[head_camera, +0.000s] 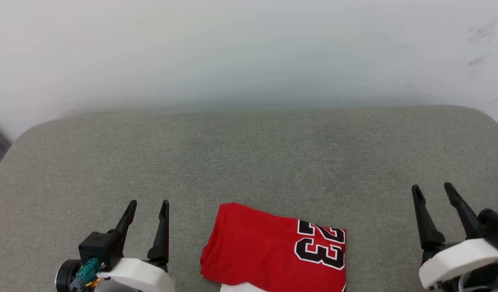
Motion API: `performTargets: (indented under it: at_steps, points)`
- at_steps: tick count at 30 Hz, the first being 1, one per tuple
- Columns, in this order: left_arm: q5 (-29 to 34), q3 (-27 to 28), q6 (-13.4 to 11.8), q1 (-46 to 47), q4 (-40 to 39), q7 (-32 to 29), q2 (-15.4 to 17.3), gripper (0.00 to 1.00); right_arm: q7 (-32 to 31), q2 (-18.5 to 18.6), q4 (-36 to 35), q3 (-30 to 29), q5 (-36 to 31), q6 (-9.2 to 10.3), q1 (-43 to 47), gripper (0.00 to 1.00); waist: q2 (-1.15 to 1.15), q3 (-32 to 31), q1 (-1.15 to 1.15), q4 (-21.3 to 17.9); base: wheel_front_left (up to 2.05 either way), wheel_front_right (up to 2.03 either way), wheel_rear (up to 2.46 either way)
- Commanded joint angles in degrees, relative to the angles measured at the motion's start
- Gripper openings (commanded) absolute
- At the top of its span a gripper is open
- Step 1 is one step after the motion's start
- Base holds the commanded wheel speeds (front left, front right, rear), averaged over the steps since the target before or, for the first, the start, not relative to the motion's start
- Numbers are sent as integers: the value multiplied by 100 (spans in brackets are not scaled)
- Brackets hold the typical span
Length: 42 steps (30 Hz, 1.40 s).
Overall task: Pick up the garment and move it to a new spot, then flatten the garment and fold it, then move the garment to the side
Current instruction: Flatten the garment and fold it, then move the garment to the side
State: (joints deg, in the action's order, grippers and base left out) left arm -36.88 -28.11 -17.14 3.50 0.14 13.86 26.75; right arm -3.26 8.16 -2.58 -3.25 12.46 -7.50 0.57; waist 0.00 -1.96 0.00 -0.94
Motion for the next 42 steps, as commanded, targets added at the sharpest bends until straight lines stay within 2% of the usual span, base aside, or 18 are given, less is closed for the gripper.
performTargets:
  at_steps: [1,8,17,20,24,29,33,36,38,42]
  points:
    - [60,9,-14,-90,5,47,9,100,109,-65,-80,4,12,1,151,100,0,-33,0,-1,0,0,0]
    - [133,44,-55,-254,65,98,-50,100,384,-265,-407,-28,-87,2,820,100,0,-167,0,39,0,0,0]
    - [192,95,-59,-296,112,112,-85,100,195,-356,-538,-21,-128,2,817,100,0,-115,0,60,0,0,0]
    - [174,171,-40,-293,132,125,-117,100,-86,-394,-467,-148,-9,2,816,100,0,-96,0,81,0,0,0]
    - [209,229,-30,-250,124,130,-167,100,-1051,-404,-242,-543,474,3,924,100,0,-80,0,183,0,0,0]
    - [287,318,9,-111,118,140,-329,100,-3018,-170,-2,-1140,1132,2,988,100,0,4,0,407,0,0,0]
    - [403,312,149,-24,106,141,-458,100,-4389,-190,239,-1688,1626,1,822,100,0,116,0,652,0,0,0]
    - [469,321,249,48,141,137,-537,100,-5001,-344,428,-1906,1952,2,655,100,0,224,0,818,0,0,0]
    - [517,355,308,122,146,137,-611,100,-5275,-464,538,-1963,2497,1,407,100,0,331,0,907,0,0,0]
    - [613,404,419,226,160,138,-707,100,-5460,-533,962,-1781,3191,1,116,100,0,572,0,1050,0,0,0]
